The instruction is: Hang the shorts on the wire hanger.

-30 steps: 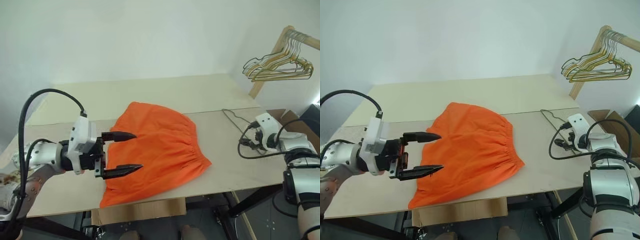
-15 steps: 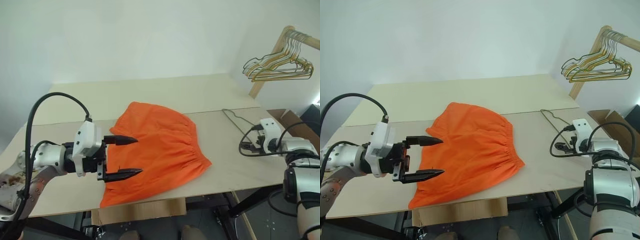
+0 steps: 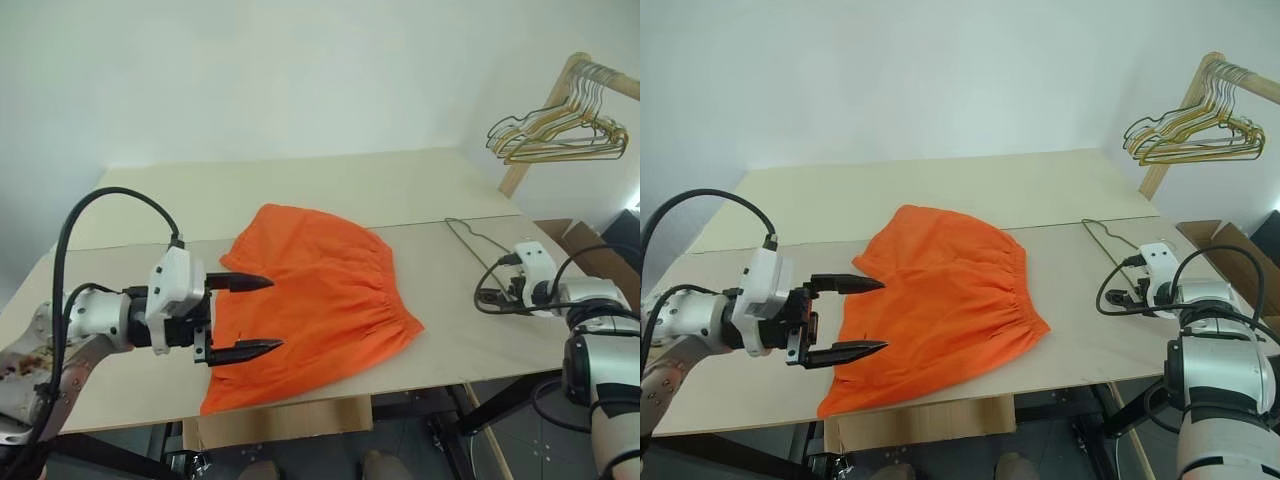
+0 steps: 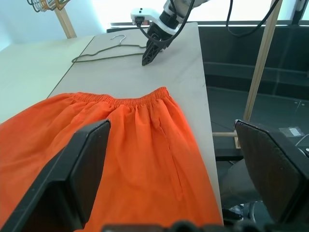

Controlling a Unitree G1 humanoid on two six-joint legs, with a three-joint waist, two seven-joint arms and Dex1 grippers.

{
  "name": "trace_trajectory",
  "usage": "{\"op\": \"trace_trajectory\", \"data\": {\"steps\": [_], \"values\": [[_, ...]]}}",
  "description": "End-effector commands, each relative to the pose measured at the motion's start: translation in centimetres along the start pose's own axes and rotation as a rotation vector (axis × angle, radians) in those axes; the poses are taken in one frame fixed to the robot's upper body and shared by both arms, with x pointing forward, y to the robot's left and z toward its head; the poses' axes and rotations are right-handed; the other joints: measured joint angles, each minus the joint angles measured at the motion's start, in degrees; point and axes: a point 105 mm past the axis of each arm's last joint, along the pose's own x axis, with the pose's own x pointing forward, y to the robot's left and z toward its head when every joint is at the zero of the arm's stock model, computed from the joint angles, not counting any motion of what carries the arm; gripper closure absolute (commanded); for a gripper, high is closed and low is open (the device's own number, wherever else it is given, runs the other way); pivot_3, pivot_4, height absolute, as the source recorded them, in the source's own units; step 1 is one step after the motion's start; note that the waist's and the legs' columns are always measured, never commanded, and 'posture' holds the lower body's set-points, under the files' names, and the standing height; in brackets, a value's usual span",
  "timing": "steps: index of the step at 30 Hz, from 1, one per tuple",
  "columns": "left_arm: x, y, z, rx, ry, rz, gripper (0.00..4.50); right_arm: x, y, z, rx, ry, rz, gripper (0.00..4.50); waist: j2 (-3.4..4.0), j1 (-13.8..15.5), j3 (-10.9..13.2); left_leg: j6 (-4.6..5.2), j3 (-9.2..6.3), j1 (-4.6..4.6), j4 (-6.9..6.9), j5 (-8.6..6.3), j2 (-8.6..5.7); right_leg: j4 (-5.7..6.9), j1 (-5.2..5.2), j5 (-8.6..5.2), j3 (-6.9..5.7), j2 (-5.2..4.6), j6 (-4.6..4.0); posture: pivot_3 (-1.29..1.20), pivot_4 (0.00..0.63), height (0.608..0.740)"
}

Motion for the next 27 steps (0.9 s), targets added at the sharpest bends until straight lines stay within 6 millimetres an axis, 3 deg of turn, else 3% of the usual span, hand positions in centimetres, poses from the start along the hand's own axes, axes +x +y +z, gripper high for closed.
{"op": "trace_trajectory", "data": {"steps": [1, 3, 13, 17, 21, 27], "values": [[0.1, 0.0, 0.4, 0.04, -0.012, -0.004, 0.0, -0.5, -0.5, 0.1, -0.016, 0.023, -0.015, 0.42, 0.0, 0.01, 0.0, 0.0, 0.0, 0.0, 0.0, 0.0, 0.0, 0.0, 0.0, 0.0, 0.0, 0.0, 0.0, 0.01, 0.0, 0.74], [0.2, 0.0, 0.3, 0.044, -0.012, -0.004, 0.0, -0.3, -0.5, -0.4, -0.02, 0.042, -0.026, 0.91, 0.0, 0.02, 0.0, 0.0, 0.0, 0.0, 0.0, 0.0, 0.0, 0.0, 0.0, 0.0, 0.0, 0.0, 0.0, 0.01, 0.0, 0.74], [0.5, 0.3, 0.3, 0.067, -0.012, 0.0, 0.0, 0.1, -0.7, -1.3, -0.015, 0.07, -0.059, 4.41, -0.02, -0.03, -0.01, 0.0, -0.01, 0.04, 0.0, 0.0, 0.02, -0.01, 0.04, 0.0, 0.0, 0.03, 0.0, 0.01, 0.0, 0.74], [0.8, 0.9, 0.3, 0.077, -0.028, 0.038, 0.0, 0.0, -0.7, -0.6, -0.005, 0.031, -0.064, 4.46, -0.02, -0.01, -0.01, 0.0, -0.01, 0.05, 0.0, 0.0, 0.04, -0.01, 0.06, 0.0, 0.0, 0.05, 0.0, 0.01, 0.0, 0.74], [1.5, 3.7, -0.1, 0.049, -0.03, 0.23, 0.0, -0.6, 0.1, 3.1, 0.08, -0.145, 0.002, 4.46, -0.02, 0.03, -0.01, 0.0, -0.01, 0.1, 0.0, 0.0, 0.01, -0.03, 0.11, 0.03, 0.05, 0.05, 0.03, 0.01, 0.0, 0.74], [2.6, 6.0, 1.4, -0.173, -0.255, 0.35, 0.0, -2.2, 2.7, 7.6, 0.194, -0.335, 0.223, 4.46, -0.01, -0.26, 0.0, 0.01, -0.09, 0.1, 0.0, -0.01, 0.01, -0.07, 0.07, 0.08, 0.27, 0.1, 0.13, -0.01, 0.0, 0.74]]}}
